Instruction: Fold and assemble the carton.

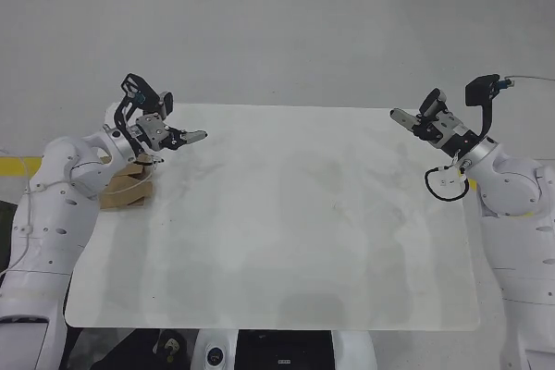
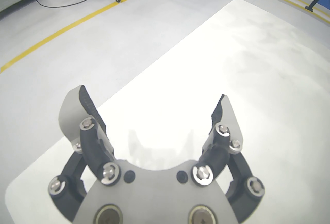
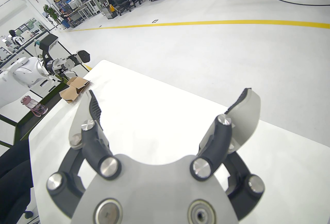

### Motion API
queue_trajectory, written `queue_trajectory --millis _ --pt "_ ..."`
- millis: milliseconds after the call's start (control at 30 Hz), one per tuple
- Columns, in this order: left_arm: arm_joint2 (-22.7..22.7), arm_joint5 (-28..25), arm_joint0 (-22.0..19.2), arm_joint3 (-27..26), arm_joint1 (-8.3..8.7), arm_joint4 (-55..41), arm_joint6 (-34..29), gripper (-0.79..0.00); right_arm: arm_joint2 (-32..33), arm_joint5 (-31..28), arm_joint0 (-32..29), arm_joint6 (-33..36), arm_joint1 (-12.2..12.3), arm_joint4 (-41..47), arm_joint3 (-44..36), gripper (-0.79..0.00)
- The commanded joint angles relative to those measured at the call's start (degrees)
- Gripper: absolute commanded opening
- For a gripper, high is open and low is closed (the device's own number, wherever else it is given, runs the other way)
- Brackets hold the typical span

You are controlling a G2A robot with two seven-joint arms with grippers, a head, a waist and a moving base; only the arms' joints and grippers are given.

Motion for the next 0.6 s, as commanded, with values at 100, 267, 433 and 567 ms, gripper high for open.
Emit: queue_trajectory --millis 100,267,433,567 --pt "-1.9 -1.7 -0.9 6.4 0.43 -11.3 -8.0 0.0 0.0 0.0 0.0 0.0 0.0 0.0 0.0 0.0" --pt "-4.7 -1.5 -3.6 12.4 1.27 -21.8 -17.2 0.0 0.0 0.0 0.0 0.0 0.0 0.0 0.0 0.0" --pt "-7.4 -0.9 -6.7 17.6 2.24 -30.7 -25.2 0.0 0.0 0.0 0.0 0.0 0.0 0.0 0.0 0.0" --pt "-8.9 -0.4 -9.4 21.3 2.97 -36.1 -30.9 0.0 0.0 0.0 0.0 0.0 0.0 0.0 0.0 0.0"
